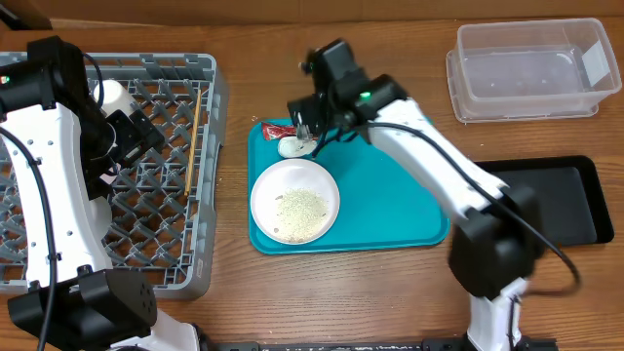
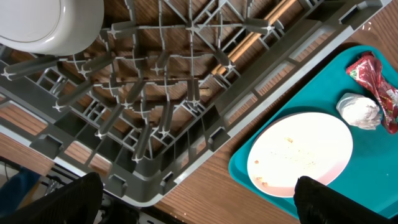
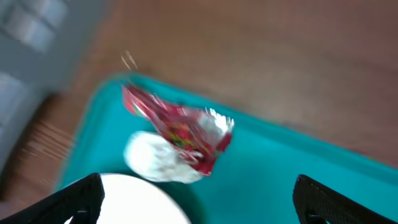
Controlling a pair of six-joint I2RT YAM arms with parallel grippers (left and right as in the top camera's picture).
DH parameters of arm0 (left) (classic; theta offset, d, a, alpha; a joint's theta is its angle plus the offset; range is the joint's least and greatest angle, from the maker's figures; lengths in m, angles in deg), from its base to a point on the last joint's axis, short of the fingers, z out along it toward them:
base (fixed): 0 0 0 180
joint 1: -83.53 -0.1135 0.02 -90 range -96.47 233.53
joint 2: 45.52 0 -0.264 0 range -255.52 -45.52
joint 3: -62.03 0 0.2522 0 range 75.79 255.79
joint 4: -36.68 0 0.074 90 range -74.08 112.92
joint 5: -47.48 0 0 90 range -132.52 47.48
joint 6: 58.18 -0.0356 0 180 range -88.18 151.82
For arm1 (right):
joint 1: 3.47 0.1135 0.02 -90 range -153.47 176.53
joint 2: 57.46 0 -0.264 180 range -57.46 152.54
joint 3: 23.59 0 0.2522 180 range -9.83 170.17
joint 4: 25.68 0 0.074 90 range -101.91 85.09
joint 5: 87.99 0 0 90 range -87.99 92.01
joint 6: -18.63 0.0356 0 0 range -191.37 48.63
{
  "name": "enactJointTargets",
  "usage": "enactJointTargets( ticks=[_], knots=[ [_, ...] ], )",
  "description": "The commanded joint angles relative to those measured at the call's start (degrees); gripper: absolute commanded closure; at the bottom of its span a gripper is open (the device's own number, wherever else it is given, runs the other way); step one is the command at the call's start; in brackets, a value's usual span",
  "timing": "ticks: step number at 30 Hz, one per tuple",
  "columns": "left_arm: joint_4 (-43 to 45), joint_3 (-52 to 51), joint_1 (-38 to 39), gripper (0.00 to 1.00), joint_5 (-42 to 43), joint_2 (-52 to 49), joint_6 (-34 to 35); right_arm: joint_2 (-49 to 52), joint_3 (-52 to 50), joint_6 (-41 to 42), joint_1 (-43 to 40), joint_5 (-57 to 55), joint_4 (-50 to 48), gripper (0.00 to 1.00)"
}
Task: Sort waste into correct bins and load items into the dishwasher
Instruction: 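Lower the right gripper onto the red wrapper on the tray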
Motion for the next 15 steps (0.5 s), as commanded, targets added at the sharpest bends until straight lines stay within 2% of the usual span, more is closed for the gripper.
enactJointTargets(
  ticks=[1, 7, 11, 15],
  knots=[
    [-0.11, -0.17, -0.24, 0.0, -0.61, 1.09, -1.07, 3.96, -0.42, -7.67, 0.48, 1.09, 0.22, 0.05],
    [-0.11, -0.17, -0.24, 0.0, -0.61, 1.09, -1.07, 4.5, -0.44, -13.16, 0.59, 2.45, -0.55, 0.08],
    [-0.11, -0.17, -0.24, 0.0, -0.61, 1.07, -1.07, 5.16, -0.44, -13.79, 0.57, 3.13, -0.33, 0.23],
    [-0.09, -0.17, -0.24, 0.0, -0.61, 1.09, -1.07, 5.84, -0.44, -13.77, 0.59, 3.21, -1.07, 0.31]
  ],
)
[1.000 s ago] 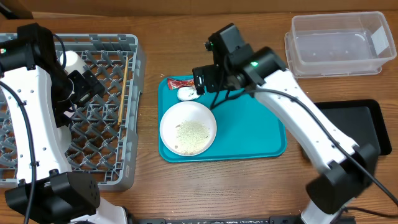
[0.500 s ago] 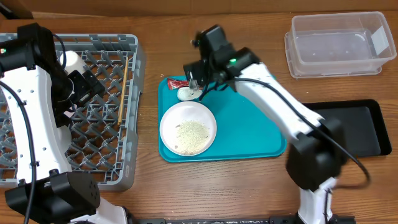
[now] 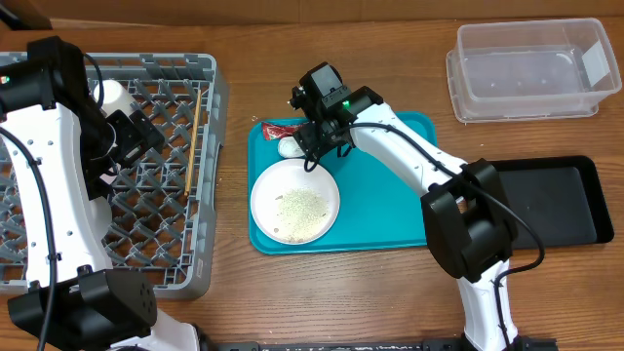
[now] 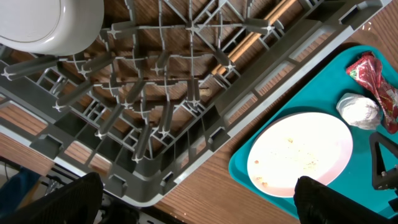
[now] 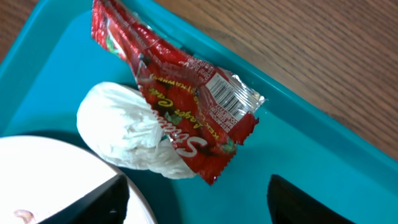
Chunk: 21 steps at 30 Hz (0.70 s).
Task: Sort waste into correct bins and load items into the dishwasher
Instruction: 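Lower the right gripper onto the red wrapper on the tray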
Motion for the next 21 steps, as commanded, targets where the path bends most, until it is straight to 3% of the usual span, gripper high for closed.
enactJointTargets(
  ticks=[1, 13, 16, 21],
  knots=[
    [-0.11, -0.15, -0.24, 0.0, -0.61, 1.07, -1.09, 0.13, 0.85, -1.22, 0.26, 0.81, -0.98, 0.32],
    [-0.09, -0.15, -0.24, 0.0, -0.61, 1.05, -1.09, 4.02, 0.87, -1.2, 0.26, 0.87, -5.44, 0.43],
    [-0.09, -0.15, -0.24, 0.0, -0.61, 1.05, -1.07, 4.02, 1.05, -1.18, 0.26, -0.13, -5.62, 0.54],
    [-0.11, -0.15, -0.24, 0.0, -0.61, 1.05, -1.09, 3.63, 2.14, -1.18, 0.26, -0.13, -4.55, 0.56]
  ],
)
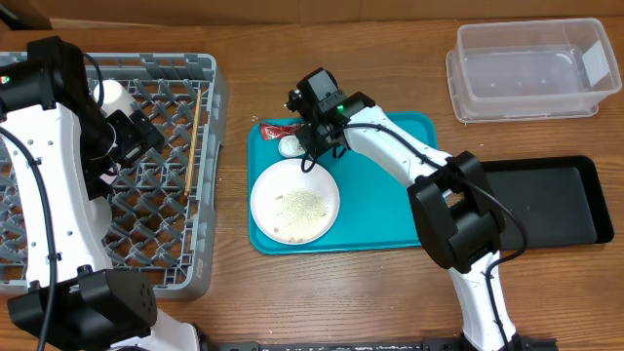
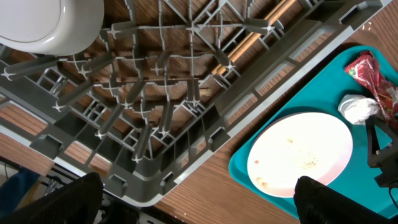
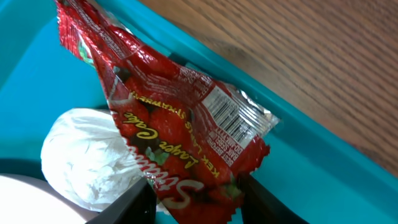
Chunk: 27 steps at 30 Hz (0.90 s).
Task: Sort waste into correct bins and load items into the dishwasher
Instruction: 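Lower the right gripper onto the red wrapper on the tray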
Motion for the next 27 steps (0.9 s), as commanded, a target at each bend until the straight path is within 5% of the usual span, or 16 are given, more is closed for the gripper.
enactJointTargets(
  ticks=[1, 5, 7, 27],
  knots=[
    [-0.11, -0.15, -0.24, 0.0, -0.59, 1.05, -1.09, -0.81, 2.32, -0.17, 0.26, -0.24, 0.55, 0.6],
    [-0.13, -0.15, -0.24, 0.0, -0.59, 1.05, -1.09, -1.46, 3.78, -0.17, 0.26, -0.24, 1.97, 0.78],
    [-0.13, -0.15, -0.24, 0.0, -0.59, 1.07, -1.09, -1.97, 3.96, -0.15, 0.26, -0.24, 2.51, 0.96],
    [-0.13, -0.15, -0.24, 0.0, -0.59, 1.05, -1.09, -19.12, 3.96, 6.21, -3.78, -6.75, 6.93, 0.96]
  ],
)
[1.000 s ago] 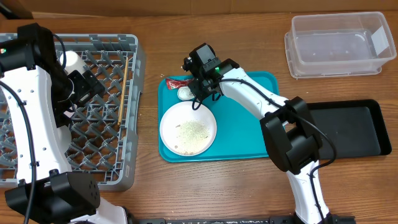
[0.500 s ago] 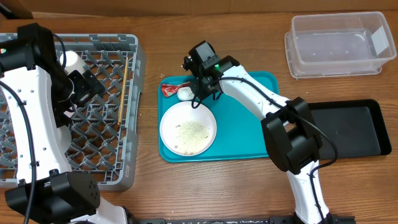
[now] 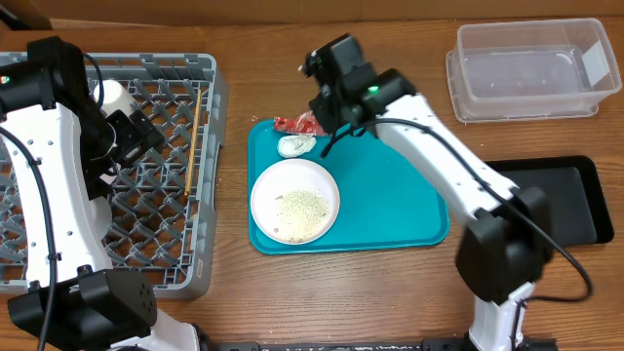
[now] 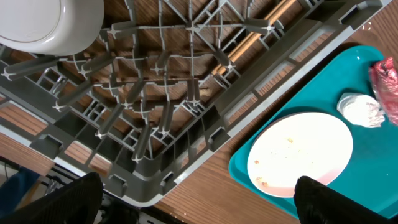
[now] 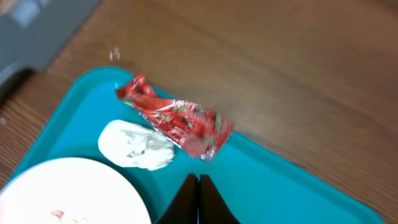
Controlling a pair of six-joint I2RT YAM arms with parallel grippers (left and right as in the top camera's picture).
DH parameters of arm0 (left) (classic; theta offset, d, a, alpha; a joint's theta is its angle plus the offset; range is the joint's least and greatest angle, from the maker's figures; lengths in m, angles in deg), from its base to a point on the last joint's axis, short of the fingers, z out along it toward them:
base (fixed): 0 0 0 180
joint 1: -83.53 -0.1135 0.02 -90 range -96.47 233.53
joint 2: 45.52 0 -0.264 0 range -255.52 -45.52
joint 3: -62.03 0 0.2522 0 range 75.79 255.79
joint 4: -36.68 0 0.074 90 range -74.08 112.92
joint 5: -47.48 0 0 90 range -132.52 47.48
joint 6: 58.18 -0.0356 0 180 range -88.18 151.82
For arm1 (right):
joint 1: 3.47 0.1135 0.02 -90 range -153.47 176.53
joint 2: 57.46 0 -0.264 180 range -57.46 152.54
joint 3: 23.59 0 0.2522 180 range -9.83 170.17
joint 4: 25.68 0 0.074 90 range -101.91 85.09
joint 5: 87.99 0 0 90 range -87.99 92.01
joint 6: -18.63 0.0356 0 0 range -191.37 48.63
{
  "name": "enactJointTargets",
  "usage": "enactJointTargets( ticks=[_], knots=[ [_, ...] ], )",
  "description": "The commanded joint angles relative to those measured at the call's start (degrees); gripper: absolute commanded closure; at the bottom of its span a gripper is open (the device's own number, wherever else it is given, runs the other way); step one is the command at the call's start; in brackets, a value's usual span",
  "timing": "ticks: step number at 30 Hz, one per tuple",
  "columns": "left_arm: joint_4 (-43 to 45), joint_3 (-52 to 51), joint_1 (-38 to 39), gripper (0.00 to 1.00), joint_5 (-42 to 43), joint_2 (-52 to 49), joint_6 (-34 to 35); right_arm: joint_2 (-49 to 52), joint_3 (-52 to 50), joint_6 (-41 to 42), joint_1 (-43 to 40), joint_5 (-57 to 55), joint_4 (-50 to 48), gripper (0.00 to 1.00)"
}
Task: Sort waste into correct bins and load items into the dishwasher
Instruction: 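Lower the right gripper onto the red wrapper on the tray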
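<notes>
A red snack wrapper (image 3: 296, 124) lies across the back rim of the teal tray (image 3: 390, 210), beside a crumpled white napkin (image 3: 295, 145). A white plate (image 3: 294, 201) with crumbs fills the tray's left half. My right gripper (image 5: 198, 177) is shut above the tray. The wrapper (image 5: 177, 119) sits just ahead of its tips, a strip of teal shows between them, and nothing shows in the jaws. My left gripper (image 4: 193, 208) hangs open over the grey dish rack (image 3: 146, 214), holding nothing. In the left wrist view the wrapper (image 4: 387, 87) is blurred.
In the rack sit a white cup (image 3: 115, 95) and a wooden stick (image 3: 194, 136). A clear plastic bin (image 3: 531, 68) stands at the back right and a black tray (image 3: 561, 200) at the right edge.
My right gripper was low with open fingers around the wrapper's corner; now it is shut and higher. The wrapper has shifted to the back right, off the napkin. The left arm is unchanged.
My right gripper was open high above the wrapper and napkin. It then stood lower over them, then close with the fingers either side of the wrapper's near corner. Now it is shut and raised, and the wrapper lies displaced onto the tray's rim. The left arm stayed put.
</notes>
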Motion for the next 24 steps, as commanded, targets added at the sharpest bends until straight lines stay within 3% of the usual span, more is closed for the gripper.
enactJointTargets(
  ticks=[1, 5, 6, 9, 11, 12, 17, 24],
  knots=[
    [-0.11, -0.17, -0.24, 0.0, -0.61, 1.05, -1.09, -5.25, 1.68, 4.22, -1.99, -2.8, -0.02, 0.96],
    [-0.09, -0.17, -0.24, 0.0, -0.61, 1.07, -1.09, -7.98, 1.68, 6.34, -4.81, -1.42, -0.31, 0.96],
    [-0.11, -0.17, -0.24, 0.0, -0.61, 1.05, -1.09, -8.17, 1.68, 6.25, -5.35, 0.37, -0.37, 0.89],
    [-0.11, -0.17, -0.24, 0.0, -0.61, 1.05, -1.09, -7.72, 1.44, 4.9, -6.03, 6.34, -0.46, 0.42],
    [-0.11, -0.17, -0.24, 0.0, -0.61, 1.05, -1.07, -7.26, 0.5, 4.35, -6.03, 8.81, -1.62, 0.21],
    [-0.09, -0.17, -0.24, 0.0, -0.61, 1.05, -1.09, -6.8, -0.24, 4.7, -5.9, 9.75, -2.86, 0.16],
    [-0.11, -0.17, -0.24, 0.0, -0.61, 1.07, -1.09, -1.38, -1.49, 10.84, -5.6, 9.11, -8.22, 0.09],
    [0.02, -0.17, -0.24, 0.0, -0.61, 1.03, -1.09, 8.9, -1.46, 13.33, -5.75, 9.49, -15.1, 0.08]
  ],
)
